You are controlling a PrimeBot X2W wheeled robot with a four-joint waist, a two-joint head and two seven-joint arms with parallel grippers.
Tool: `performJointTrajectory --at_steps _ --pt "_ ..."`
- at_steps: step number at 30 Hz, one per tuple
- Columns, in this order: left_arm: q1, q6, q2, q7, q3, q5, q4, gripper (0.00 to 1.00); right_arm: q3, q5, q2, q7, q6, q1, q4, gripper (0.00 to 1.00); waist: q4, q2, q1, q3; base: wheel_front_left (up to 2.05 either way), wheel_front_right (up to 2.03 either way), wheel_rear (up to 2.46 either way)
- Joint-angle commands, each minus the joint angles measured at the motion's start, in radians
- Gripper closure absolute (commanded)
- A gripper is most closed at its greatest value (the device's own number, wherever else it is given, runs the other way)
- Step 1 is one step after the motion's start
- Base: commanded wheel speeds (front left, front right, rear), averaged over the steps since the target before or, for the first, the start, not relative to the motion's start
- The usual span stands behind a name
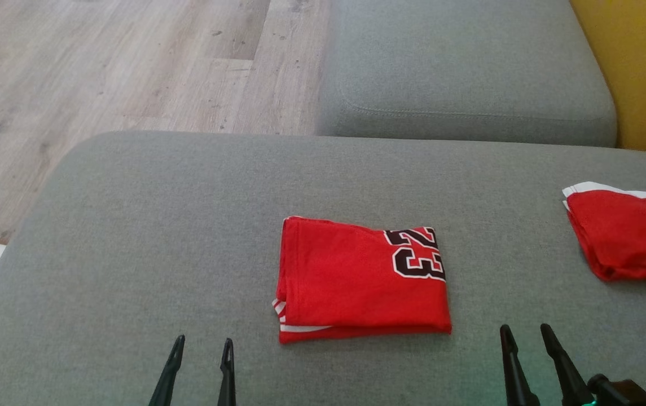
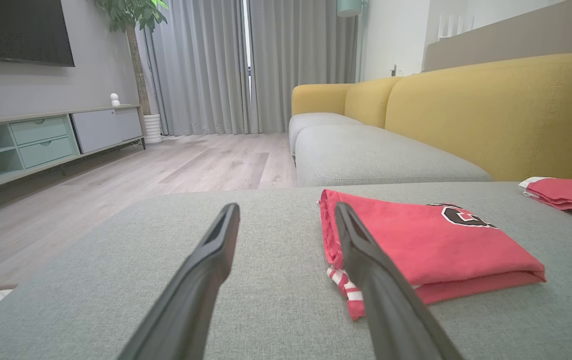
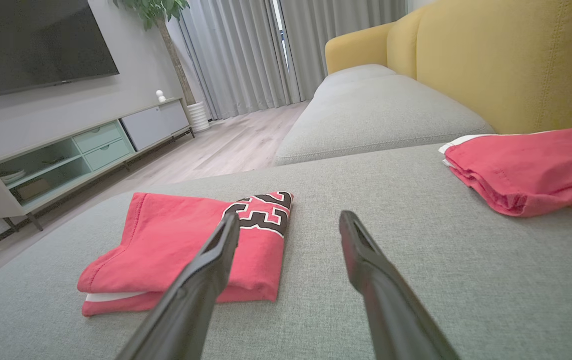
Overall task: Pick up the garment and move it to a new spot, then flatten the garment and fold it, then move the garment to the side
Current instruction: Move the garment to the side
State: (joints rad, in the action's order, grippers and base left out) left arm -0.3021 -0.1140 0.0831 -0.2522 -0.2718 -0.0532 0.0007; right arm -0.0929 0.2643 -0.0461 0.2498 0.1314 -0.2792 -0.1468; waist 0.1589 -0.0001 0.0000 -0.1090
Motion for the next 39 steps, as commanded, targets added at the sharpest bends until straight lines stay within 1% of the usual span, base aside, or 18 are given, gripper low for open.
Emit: performJointTrajectory --at_steps 1,12,28,35,39 --pt "0.032 -0.001 -0.008 -0.010 0.031 0.000 -0.025 0.00 -0.023 0.001 -0.010 0.012 -0.001 0.044 0.034 0.00 -0.002 0.0001 0.0000 -0.001 0.00 0.00 0.00" --pt "0.025 0.001 -0.011 -0.010 0.038 -0.002 -0.015 0.00 -0.026 -0.003 -0.007 0.012 -0.001 0.049 0.026 0.00 -0.011 0.0001 0.0000 -0.007 0.00 0.00 0.00" --pt "0.028 0.004 -0.016 -0.010 0.036 -0.004 -0.010 0.00 -0.031 -0.008 -0.006 0.012 -0.001 0.060 0.026 0.00 -0.001 0.0001 0.0000 0.011 0.00 0.00 0.00" --pt "0.038 0.010 -0.021 -0.010 0.027 -0.011 -0.010 0.00 -0.049 -0.011 -0.013 0.012 -0.001 0.086 0.014 0.00 0.012 0.0001 0.0000 0.065 0.00 0.00 0.00" --pt "0.048 0.013 -0.022 -0.010 0.026 -0.014 -0.008 0.00 -0.065 -0.007 -0.026 0.012 -0.001 0.118 -0.015 0.00 0.021 0.0001 0.0000 0.106 0.00 0.00 0.00"
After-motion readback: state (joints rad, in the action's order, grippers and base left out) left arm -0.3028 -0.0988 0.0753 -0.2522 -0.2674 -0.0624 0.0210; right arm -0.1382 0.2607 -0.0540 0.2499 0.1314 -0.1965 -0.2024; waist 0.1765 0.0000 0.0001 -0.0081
